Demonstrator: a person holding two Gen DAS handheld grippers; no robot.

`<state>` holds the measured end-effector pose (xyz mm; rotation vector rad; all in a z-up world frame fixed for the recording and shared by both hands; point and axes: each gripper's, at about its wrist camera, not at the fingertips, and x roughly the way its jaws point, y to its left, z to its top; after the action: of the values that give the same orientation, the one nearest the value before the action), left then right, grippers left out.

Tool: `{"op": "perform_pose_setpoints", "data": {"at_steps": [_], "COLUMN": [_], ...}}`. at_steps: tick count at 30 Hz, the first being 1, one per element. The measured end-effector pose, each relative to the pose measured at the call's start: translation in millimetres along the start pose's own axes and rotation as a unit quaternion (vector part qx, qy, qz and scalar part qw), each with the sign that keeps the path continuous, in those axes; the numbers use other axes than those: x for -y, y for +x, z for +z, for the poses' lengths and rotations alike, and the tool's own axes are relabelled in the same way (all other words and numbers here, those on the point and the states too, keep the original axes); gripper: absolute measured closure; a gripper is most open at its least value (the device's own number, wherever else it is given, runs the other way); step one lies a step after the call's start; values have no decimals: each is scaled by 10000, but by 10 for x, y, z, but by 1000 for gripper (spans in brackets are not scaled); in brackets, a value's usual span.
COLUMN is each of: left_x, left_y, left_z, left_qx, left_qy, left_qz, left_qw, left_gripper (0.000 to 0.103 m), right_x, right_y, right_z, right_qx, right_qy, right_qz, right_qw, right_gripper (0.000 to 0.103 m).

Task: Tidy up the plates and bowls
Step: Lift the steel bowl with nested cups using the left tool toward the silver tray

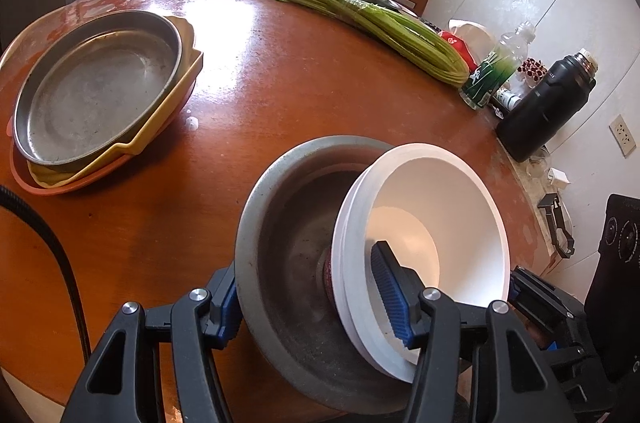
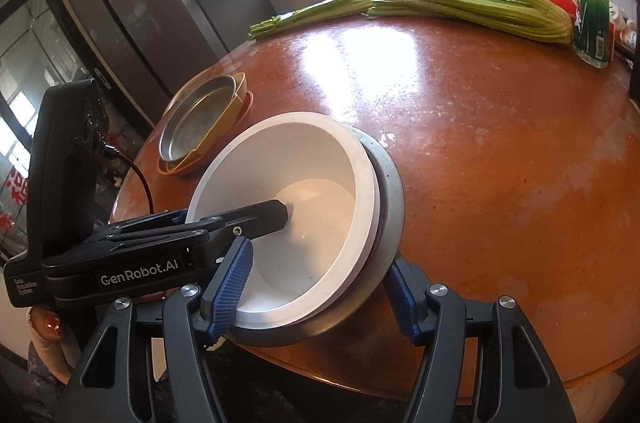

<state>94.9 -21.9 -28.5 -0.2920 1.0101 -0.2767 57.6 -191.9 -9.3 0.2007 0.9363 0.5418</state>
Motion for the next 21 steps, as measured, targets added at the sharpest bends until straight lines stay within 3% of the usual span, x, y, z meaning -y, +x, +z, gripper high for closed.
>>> {"op": "perform_pose_setpoints", "data": {"at_steps": [21], "left_x": [-106], "left_y": [-77], "left_z": [49], "left_qx": [83], "left_qy": [-161], "left_qz": [-61], "left_qw": [9998], "left_gripper": [47], "right_x": [-190], "right_y": [110], "right_z": [106], "right_qx": [-65], "right_qy": [-193], "right_qz": [-28], "right_qw": [9998], "right_gripper": [37]}}
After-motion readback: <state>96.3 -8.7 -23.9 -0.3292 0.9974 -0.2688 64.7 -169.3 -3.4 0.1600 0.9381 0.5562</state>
